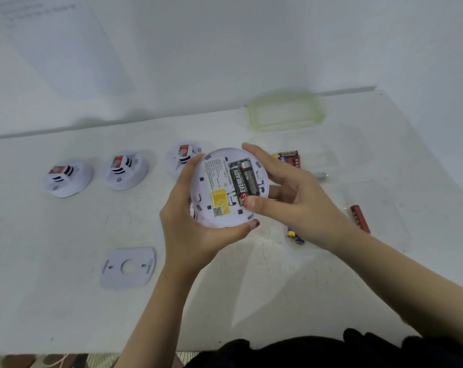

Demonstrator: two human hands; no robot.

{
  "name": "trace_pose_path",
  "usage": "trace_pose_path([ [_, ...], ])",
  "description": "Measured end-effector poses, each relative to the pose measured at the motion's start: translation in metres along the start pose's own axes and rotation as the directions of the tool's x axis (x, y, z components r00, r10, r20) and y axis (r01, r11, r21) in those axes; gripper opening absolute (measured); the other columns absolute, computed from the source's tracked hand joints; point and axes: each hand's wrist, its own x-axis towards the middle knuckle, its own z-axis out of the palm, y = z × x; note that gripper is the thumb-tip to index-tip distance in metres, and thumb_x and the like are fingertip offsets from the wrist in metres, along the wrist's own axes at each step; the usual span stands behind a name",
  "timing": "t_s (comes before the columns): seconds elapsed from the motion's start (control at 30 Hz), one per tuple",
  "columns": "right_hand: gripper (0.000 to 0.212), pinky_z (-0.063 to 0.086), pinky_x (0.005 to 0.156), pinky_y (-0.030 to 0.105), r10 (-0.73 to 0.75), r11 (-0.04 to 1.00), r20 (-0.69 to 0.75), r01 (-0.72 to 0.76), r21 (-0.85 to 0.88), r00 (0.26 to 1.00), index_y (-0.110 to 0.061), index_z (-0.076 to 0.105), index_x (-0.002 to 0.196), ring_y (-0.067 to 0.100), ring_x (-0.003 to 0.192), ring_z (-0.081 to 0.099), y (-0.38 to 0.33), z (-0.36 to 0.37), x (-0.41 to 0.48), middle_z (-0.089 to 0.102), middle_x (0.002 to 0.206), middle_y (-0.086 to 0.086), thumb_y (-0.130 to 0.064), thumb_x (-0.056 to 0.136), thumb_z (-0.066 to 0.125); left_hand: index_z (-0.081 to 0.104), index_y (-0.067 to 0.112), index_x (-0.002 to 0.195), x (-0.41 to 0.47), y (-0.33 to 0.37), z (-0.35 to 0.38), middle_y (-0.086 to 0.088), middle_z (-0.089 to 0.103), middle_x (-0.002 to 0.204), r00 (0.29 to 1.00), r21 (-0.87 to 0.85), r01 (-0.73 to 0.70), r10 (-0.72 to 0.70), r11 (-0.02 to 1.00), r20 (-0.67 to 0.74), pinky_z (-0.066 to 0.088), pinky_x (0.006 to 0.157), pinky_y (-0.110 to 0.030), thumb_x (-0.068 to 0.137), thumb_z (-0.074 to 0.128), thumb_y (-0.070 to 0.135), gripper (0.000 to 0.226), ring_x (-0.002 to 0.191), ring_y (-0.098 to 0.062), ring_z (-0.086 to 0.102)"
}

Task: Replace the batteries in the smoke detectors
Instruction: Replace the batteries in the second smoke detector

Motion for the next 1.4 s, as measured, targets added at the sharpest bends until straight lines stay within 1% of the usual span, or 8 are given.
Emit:
trace_pose_path([
  [0.13, 0.066, 0.055, 0.080, 0.030, 0.026, 0.999, -0.031, -0.025, 0.035, 0.999, -0.022, 0.046, 0.135, 0.019, 0.099, 0.067, 0.007, 0.032, 0.010, 0.066, 0.117, -0.002, 0.010, 0.080, 0.065, 0.047, 0.012, 0.132, -0.004, -0.008, -0.029, 0.009, 0.060, 0.125, 1.000, 0.055, 0.027, -0.027, 0.998, -0.010, 0.052, 0.091, -0.022, 0.052, 0.085, 0.043, 0.093, 0.114, -0.003, 0.059],
  [0.3, 0.067, 0.055, 0.079, 0.030, 0.045, 0.997, -0.088, -0.039, 0.071, 0.995, -0.023, 0.051, 0.131, 0.017, 0.094, 0.068, 0.014, 0.080, 0.022, 0.068, 0.114, 0.001, 0.015, 0.077, 0.065, 0.042, 0.041, 0.125, -0.004, -0.015, -0.074, 0.041, 0.054, 0.116, 0.999, 0.076, 0.046, -0.046, 0.996, 0.011, 0.046, 0.084, -0.006, 0.050, 0.082, 0.045, 0.086, 0.107, 0.013, 0.056],
  [0.43, 0.068, 0.057, 0.073, 0.039, 0.042, 0.998, -0.137, -0.034, 0.058, 0.990, -0.023, 0.054, 0.130, 0.019, 0.089, 0.069, 0.021, 0.118, 0.032, 0.071, 0.107, 0.001, 0.017, 0.076, 0.064, 0.046, 0.030, 0.127, -0.006, -0.032, -0.109, 0.043, 0.053, 0.115, 0.999, 0.110, 0.044, -0.047, 0.993, 0.023, 0.046, 0.085, -0.006, 0.050, 0.081, 0.050, 0.086, 0.105, 0.018, 0.055],
  [0.53, 0.067, 0.053, 0.067, 0.021, 0.037, 0.998, -0.175, -0.026, 0.060, 0.984, -0.029, 0.057, 0.122, 0.011, 0.082, 0.069, 0.027, 0.143, 0.040, 0.072, 0.097, -0.006, 0.018, 0.075, 0.064, 0.049, 0.018, 0.131, -0.009, -0.047, -0.134, 0.033, 0.058, 0.116, 0.995, 0.105, 0.084, -0.090, 0.991, 0.047, 0.050, 0.087, -0.013, 0.048, 0.082, 0.052, 0.096, 0.106, 0.011, 0.058],
  [0.7, 0.058, 0.053, 0.084, 0.022, 0.032, 0.998, -0.126, -0.039, -0.050, 0.991, -0.030, 0.044, 0.134, 0.007, 0.104, 0.063, 0.036, 0.186, 0.048, 0.065, 0.116, -0.008, -0.002, 0.086, 0.062, 0.049, 0.020, 0.132, -0.013, -0.070, -0.171, 0.017, 0.062, 0.122, 0.987, 0.095, 0.142, -0.148, 0.985, 0.059, 0.052, 0.088, -0.020, 0.046, 0.083, 0.051, 0.098, 0.108, 0.001, 0.062],
  [0.83, 0.048, 0.049, 0.089, 0.016, 0.012, 0.977, -0.194, -0.052, -0.206, 0.981, -0.025, 0.045, 0.135, -0.001, 0.108, 0.058, 0.052, 0.214, 0.049, 0.060, 0.121, -0.011, -0.025, 0.089, 0.059, 0.045, 0.045, 0.121, -0.018, -0.088, -0.200, 0.035, 0.059, 0.113, 0.979, 0.086, 0.183, -0.189, 0.979, 0.073, 0.043, 0.082, -0.003, 0.046, 0.082, 0.049, 0.084, 0.105, 0.012, 0.058],
  [1.1, 0.056, 0.033, 0.095, 0.021, 0.062, 0.425, 0.157, 0.116, -0.898, 0.986, -0.025, 0.054, 0.129, 0.012, 0.115, 0.049, 0.084, 0.215, 0.037, 0.057, 0.125, -0.008, -0.043, 0.076, 0.065, 0.047, 0.059, 0.113, -0.029, -0.121, -0.247, 0.038, 0.058, 0.111, 0.967, 0.055, 0.236, -0.240, 0.970, 0.090, 0.042, 0.083, -0.002, 0.046, 0.080, 0.043, 0.076, 0.106, 0.015, 0.055],
  [1.4, 0.074, 0.028, 0.095, 0.014, 0.173, 0.340, 0.099, 0.035, -0.940, 0.980, -0.025, 0.039, 0.140, 0.007, 0.120, 0.037, 0.070, 0.217, 0.033, 0.043, 0.131, -0.010, -0.050, 0.076, 0.066, 0.052, 0.037, 0.119, -0.030, -0.144, -0.252, 0.034, 0.059, 0.108, 0.938, 0.122, 0.251, -0.272, 0.960, 0.214, 0.038, 0.079, 0.002, 0.048, 0.083, 0.047, 0.078, 0.102, 0.016, 0.055],
])
